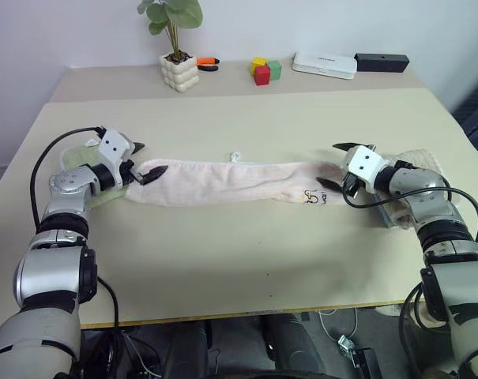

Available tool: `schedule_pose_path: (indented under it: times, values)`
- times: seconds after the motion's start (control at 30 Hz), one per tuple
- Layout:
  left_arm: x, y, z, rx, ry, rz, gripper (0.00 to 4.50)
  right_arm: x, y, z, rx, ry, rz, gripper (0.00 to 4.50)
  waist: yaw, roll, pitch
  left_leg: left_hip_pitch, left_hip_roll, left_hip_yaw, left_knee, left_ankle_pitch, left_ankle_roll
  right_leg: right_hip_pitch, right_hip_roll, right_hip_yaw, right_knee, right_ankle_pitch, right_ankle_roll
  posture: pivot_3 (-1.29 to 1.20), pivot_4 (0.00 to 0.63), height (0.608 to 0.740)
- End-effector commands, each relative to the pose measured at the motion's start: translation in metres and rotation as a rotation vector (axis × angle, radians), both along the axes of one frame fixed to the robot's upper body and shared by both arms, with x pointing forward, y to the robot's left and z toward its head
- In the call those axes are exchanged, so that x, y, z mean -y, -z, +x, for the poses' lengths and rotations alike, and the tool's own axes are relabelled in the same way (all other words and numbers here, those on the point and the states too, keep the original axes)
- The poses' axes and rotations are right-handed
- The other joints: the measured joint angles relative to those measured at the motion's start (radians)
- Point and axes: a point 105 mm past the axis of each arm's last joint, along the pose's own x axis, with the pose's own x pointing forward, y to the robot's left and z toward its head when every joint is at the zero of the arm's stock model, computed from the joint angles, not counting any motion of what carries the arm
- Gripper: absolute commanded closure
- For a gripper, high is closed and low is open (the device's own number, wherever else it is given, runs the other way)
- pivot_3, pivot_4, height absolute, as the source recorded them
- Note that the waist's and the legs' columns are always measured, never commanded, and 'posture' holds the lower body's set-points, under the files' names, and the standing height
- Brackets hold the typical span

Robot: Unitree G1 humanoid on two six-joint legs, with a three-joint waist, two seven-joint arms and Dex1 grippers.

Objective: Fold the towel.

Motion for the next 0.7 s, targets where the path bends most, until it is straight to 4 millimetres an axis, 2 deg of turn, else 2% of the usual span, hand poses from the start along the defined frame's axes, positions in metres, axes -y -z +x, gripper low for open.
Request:
schedule_pose_path:
  times: [0.03, 0.07, 0.13, 0.23, 0.3, 0.33, 0.4, 0.47, 0.53, 0.6, 0.7]
  values:
    - [0.009, -0.061, 0.001, 0.134, 0.070, -0.180, 0.59, -0.002, -0.055, 0.004, 0.131, 0.020, 0.284, 0.66, -0.001, 0.000, 0.000, 0.000, 0.000, 0.000, 0.000, 0.000, 0.000, 0.000, 0.000, 0.000, 0.000, 0.000, 0.000, 0.00, 0.150, 0.740]
    - [0.012, -0.065, 0.000, 0.139, 0.086, -0.192, 0.86, -0.003, -0.057, 0.003, 0.126, 0.021, 0.316, 0.96, -0.001, 0.000, 0.000, 0.000, 0.000, 0.000, 0.000, 0.000, 0.000, 0.000, 0.000, 0.000, 0.000, 0.000, 0.000, 0.00, 0.150, 0.740]
    - [0.022, -0.072, -0.004, 0.162, 0.109, -0.216, 1.76, -0.017, -0.060, 0.000, 0.150, 0.012, 0.367, 1.84, -0.002, 0.000, 0.000, 0.000, 0.000, -0.001, -0.001, 0.000, 0.000, 0.000, 0.000, 0.000, 0.000, 0.000, 0.000, 0.00, 0.150, 0.740]
    - [0.039, -0.080, -0.006, 0.172, 0.105, -0.330, 3.25, -0.036, -0.066, -0.003, 0.187, 0.038, 0.484, 3.33, -0.002, 0.001, -0.001, 0.000, 0.000, -0.001, 0.000, 0.000, 0.000, 0.000, 0.000, 0.000, 0.001, 0.000, 0.000, 0.00, 0.150, 0.740]
    - [0.055, -0.076, -0.008, 0.165, 0.089, -0.407, 4.29, -0.049, -0.064, -0.003, 0.191, 0.083, 0.586, 4.33, -0.001, 0.001, -0.001, 0.000, 0.000, -0.002, 0.001, 0.000, 0.000, 0.000, 0.000, 0.000, 0.002, 0.000, 0.000, 0.00, 0.150, 0.740]
    - [0.062, -0.073, -0.009, 0.155, 0.080, -0.448, 4.43, -0.056, -0.061, -0.004, 0.183, 0.098, 0.624, 4.48, 0.001, 0.001, -0.001, 0.000, 0.000, -0.002, 0.001, 0.000, -0.001, 0.000, 0.000, 0.000, 0.002, 0.000, 0.000, 0.00, 0.150, 0.740]
    - [0.078, -0.059, -0.009, 0.129, 0.020, -0.539, 4.43, -0.073, -0.045, -0.003, 0.138, 0.140, 0.672, 4.48, 0.003, 0.000, -0.001, 0.000, 0.000, -0.002, 0.001, 0.000, -0.001, 0.000, 0.000, 0.000, 0.002, 0.000, 0.000, 0.00, 0.150, 0.740]
    - [0.089, -0.038, -0.008, 0.083, -0.057, -0.616, 4.43, -0.091, -0.027, -0.006, 0.082, 0.166, 0.693, 4.48, 0.009, 0.000, -0.002, 0.000, 0.000, -0.002, 0.001, 0.000, -0.001, 0.000, -0.001, 0.000, 0.002, 0.000, 0.000, 0.00, 0.150, 0.740]
    - [0.105, -0.012, -0.009, 0.012, -0.107, -0.609, 4.43, -0.102, -0.006, -0.009, 0.029, 0.206, 0.681, 4.48, 0.016, 0.000, -0.002, 0.000, 0.000, -0.002, 0.001, 0.000, -0.001, 0.000, -0.001, 0.000, 0.001, 0.000, 0.000, 0.00, 0.150, 0.740]
    - [0.113, 0.002, -0.012, -0.033, -0.124, -0.638, 4.43, -0.102, 0.008, -0.008, 0.001, 0.276, 0.685, 4.48, 0.021, 0.000, -0.002, 0.000, 0.000, -0.002, 0.001, 0.000, -0.001, 0.000, 0.000, 0.000, 0.001, 0.000, 0.000, 0.00, 0.150, 0.740]
    - [0.115, 0.033, -0.015, -0.102, -0.172, -0.600, 4.43, -0.093, 0.032, -0.007, -0.037, 0.398, 0.639, 4.48, 0.024, 0.000, -0.002, 0.000, -0.001, -0.002, 0.001, 0.000, -0.001, 0.000, 0.000, 0.000, 0.001, 0.000, 0.000, 0.00, 0.150, 0.740]
